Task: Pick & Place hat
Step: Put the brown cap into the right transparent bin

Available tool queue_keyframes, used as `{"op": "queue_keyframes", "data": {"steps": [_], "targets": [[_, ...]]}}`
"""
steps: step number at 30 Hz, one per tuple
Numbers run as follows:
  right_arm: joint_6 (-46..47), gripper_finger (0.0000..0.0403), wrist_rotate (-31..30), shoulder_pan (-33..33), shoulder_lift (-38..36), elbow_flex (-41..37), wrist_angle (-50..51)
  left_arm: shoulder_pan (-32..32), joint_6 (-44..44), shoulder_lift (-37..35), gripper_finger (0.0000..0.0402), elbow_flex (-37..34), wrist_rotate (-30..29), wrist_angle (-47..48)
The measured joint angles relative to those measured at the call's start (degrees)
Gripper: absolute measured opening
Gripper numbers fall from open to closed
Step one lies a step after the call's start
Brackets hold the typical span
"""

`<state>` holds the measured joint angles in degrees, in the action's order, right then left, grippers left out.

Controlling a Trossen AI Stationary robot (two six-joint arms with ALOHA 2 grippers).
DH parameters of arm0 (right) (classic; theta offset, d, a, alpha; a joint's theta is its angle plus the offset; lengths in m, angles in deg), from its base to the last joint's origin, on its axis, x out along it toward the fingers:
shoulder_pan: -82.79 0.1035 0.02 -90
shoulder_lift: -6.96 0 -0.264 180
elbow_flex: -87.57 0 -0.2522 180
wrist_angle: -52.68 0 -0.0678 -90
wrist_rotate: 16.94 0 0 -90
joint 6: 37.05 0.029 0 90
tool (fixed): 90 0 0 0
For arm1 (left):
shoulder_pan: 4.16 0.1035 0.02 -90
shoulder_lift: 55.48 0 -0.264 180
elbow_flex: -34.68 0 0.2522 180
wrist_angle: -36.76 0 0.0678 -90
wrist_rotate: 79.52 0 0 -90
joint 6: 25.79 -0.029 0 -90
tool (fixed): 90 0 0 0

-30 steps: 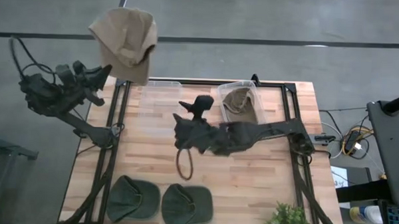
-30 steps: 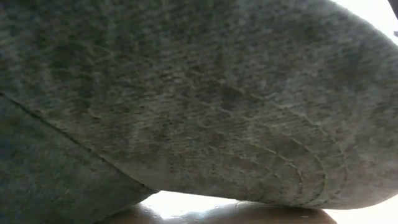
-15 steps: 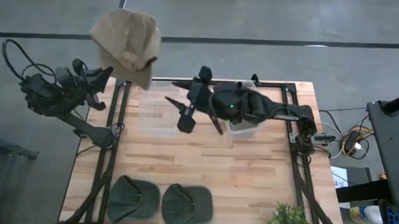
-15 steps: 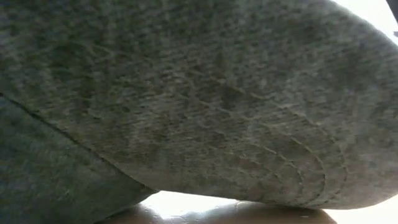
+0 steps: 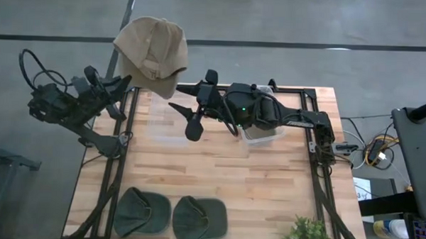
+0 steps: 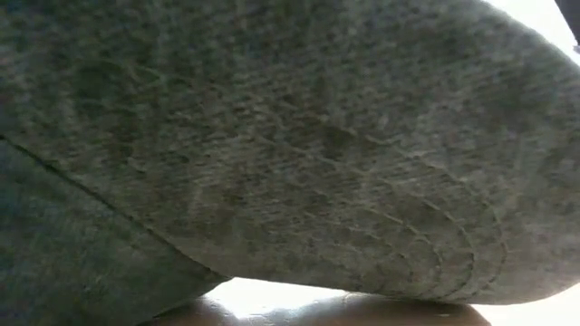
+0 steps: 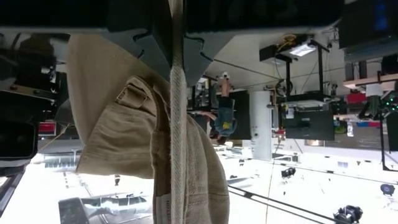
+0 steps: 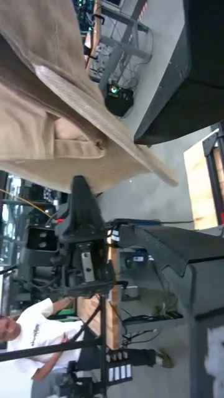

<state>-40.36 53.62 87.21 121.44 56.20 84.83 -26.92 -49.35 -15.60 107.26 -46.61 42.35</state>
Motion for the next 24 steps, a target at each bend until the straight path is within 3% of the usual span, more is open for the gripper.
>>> {"op": "queue_keyframes", "data": {"steps": [7, 11, 18, 21, 24], "targets": [[0.63, 0.0219, -0.13, -0.84, 0.00, 0.00, -1.23, 0.00, 1.60, 0.80, 0.0006, 0.00, 0.14, -0.13], [3.78, 0.0219, -4.67, -1.15, -0.02, 0.00, 0.25, -0.04, 1.66, 1.29, 0.0006, -0.01, 0.24, 0.24], [2.52, 0.0219, -6.30, -1.49, -0.28, 0.00, 0.14, -0.04, 2.26, 1.59, 0.0006, -0.07, 0.25, 0.62], [2.62, 0.0201, -7.00, -1.49, -0.38, 0.00, 1.56, -0.04, 2.21, 1.59, 0.0006, -0.07, 0.21, 0.62], [2.16, 0.0154, -7.08, -1.49, -0.38, 0.00, 3.02, 0.00, 1.92, 1.60, 0.0006, -0.07, 0.03, 0.64]]}}
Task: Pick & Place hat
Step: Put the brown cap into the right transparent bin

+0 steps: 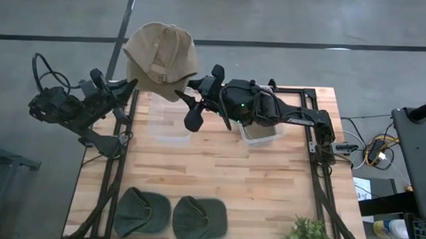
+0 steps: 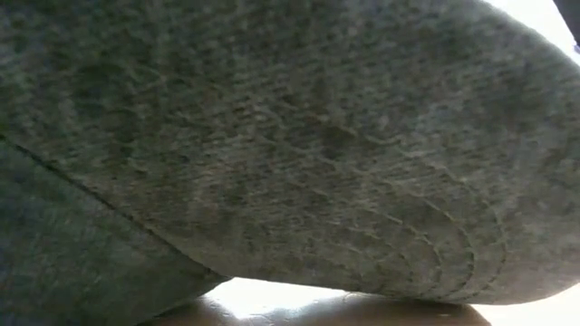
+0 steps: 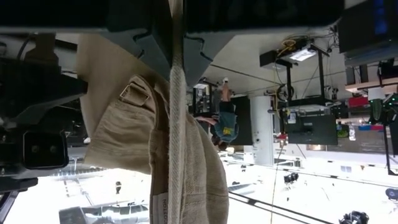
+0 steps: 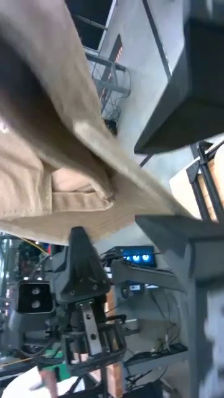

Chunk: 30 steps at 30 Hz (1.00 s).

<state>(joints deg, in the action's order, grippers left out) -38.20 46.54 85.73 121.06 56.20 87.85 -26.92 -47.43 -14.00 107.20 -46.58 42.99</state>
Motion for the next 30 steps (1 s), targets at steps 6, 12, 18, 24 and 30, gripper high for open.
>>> {"op": "queue_keyframes", "data": {"steps": [6, 12, 18, 24, 30], "targets": [[-2.06, 0.0027, -0.66, -0.05, -0.08, 0.02, 2.33, 0.00, 0.04, 0.00, 0.0009, -0.02, 0.38, -0.05], [-2.47, 0.0015, -0.90, -0.06, -1.11, 0.13, 6.99, -0.06, 0.94, -1.04, 0.0043, -0.07, 2.48, 0.65], [-2.14, 0.0014, -2.64, -0.03, -1.84, 0.13, 11.09, -0.04, 2.46, -3.05, 0.0064, 0.01, 1.11, 0.90], [-1.53, 0.0014, -3.24, 0.03, -2.15, 0.11, 13.91, -0.07, 1.93, -4.56, 0.0130, 0.54, -3.52, 1.60], [-1.59, 0.0013, -5.98, -0.04, -3.50, 0.00, 19.46, -0.02, -0.12, -5.17, 0.0178, 1.38, -4.71, 0.50]]}}
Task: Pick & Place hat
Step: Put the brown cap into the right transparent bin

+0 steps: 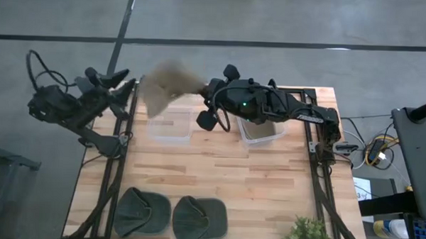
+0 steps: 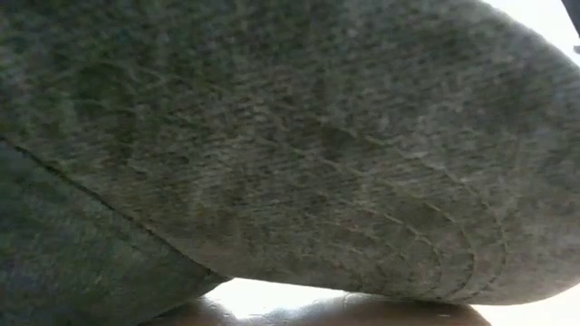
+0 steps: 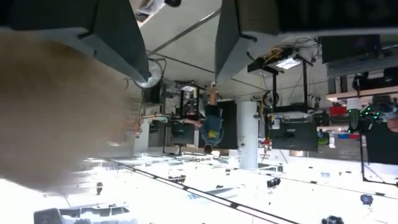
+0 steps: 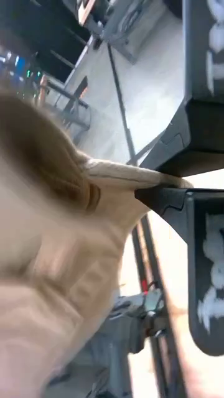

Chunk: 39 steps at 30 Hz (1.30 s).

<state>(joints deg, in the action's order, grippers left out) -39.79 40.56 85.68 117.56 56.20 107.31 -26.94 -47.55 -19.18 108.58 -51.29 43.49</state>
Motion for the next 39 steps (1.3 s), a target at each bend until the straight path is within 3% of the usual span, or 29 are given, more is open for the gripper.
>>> {"op": "queue_keyframes", "data": {"steps": [10, 15, 23, 28, 33, 39], "targets": [[10.23, 0.0013, -2.42, -1.96, -4.06, -0.07, 22.20, 0.00, 1.04, 0.05, 0.0181, -0.43, -0.67, 3.65], [18.57, 0.0013, 4.21, -4.48, -6.03, -0.07, 32.94, -0.02, 5.80, 0.24, 0.0181, -0.44, -0.36, 6.59], [28.75, 0.0013, 6.32, -9.50, -7.38, 0.02, 49.11, 0.05, 8.47, 1.05, 0.0181, -0.63, -0.61, 9.62], [31.51, 0.0013, 12.60, -13.92, -7.84, -0.20, 49.29, -0.02, 8.71, 1.68, 0.0181, -1.42, -0.16, 10.17], [32.63, 0.0013, 15.11, -19.07, -7.73, -0.28, 49.15, -0.02, 9.92, 2.36, 0.0181, -1.44, -0.04, 10.12], [33.88, 0.0013, 23.77, -27.58, -7.50, -0.33, 49.14, 0.01, 10.22, 3.02, 0.0181, -1.44, 0.01, 10.09]]}}
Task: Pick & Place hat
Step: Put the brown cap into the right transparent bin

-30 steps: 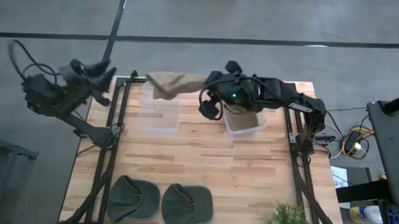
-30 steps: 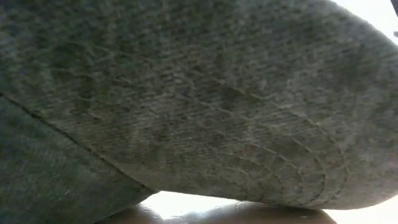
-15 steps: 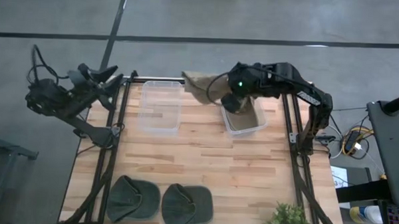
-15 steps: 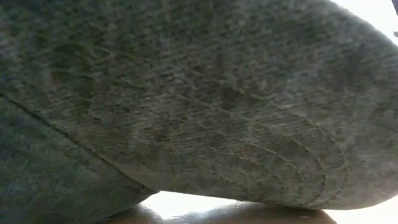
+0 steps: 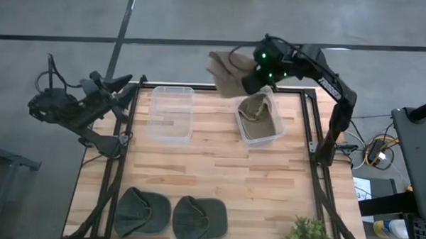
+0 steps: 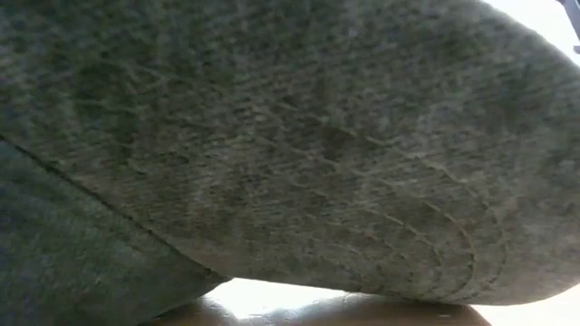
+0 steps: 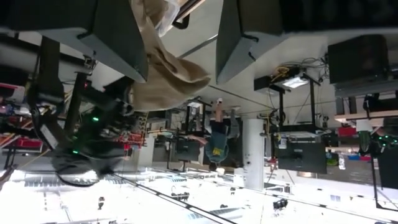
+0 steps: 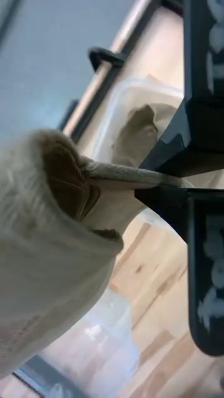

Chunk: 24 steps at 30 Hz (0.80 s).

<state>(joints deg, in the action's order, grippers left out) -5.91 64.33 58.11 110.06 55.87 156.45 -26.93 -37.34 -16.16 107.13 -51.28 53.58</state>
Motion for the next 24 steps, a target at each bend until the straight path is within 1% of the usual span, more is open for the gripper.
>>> {"op": "queue_keyframes", "data": {"steps": [5, 8, 10, 14, 17, 22, 24], "targets": [[2.23, 0.0013, 8.59, -6.15, 0.16, -2.65, -0.04, -0.01, 0.11, 0.39, 0.0181, 0.00, 0.40, -0.01], [3.03, 0.0013, 13.91, -7.76, 0.03, -6.50, -0.03, -0.01, 0.26, 0.40, 0.0181, 0.00, 0.38, -0.02], [3.28, 0.0013, 15.80, -7.75, 0.02, -9.30, 0.03, -0.01, 0.26, 0.56, 0.0181, 0.00, 0.39, -0.02], [2.52, 0.0013, 16.48, -7.48, -1.03, -15.38, 0.03, -0.01, 0.26, 0.90, 0.0181, 0.00, 0.42, -0.03], [2.40, 0.0013, 16.45, -7.48, -3.19, -19.90, 0.01, -0.01, 0.26, 1.01, 0.0181, 0.00, 0.42, -0.01], [2.62, 0.0013, 16.21, -8.01, -9.80, -26.93, 0.00, -0.02, 0.25, 1.57, 0.0181, 0.00, 0.42, 0.01], [3.19, 0.0013, 14.51, -8.15, -12.88, -29.74, 0.07, -0.03, 0.26, 1.88, 0.0181, 0.00, 0.42, -0.01]]}}
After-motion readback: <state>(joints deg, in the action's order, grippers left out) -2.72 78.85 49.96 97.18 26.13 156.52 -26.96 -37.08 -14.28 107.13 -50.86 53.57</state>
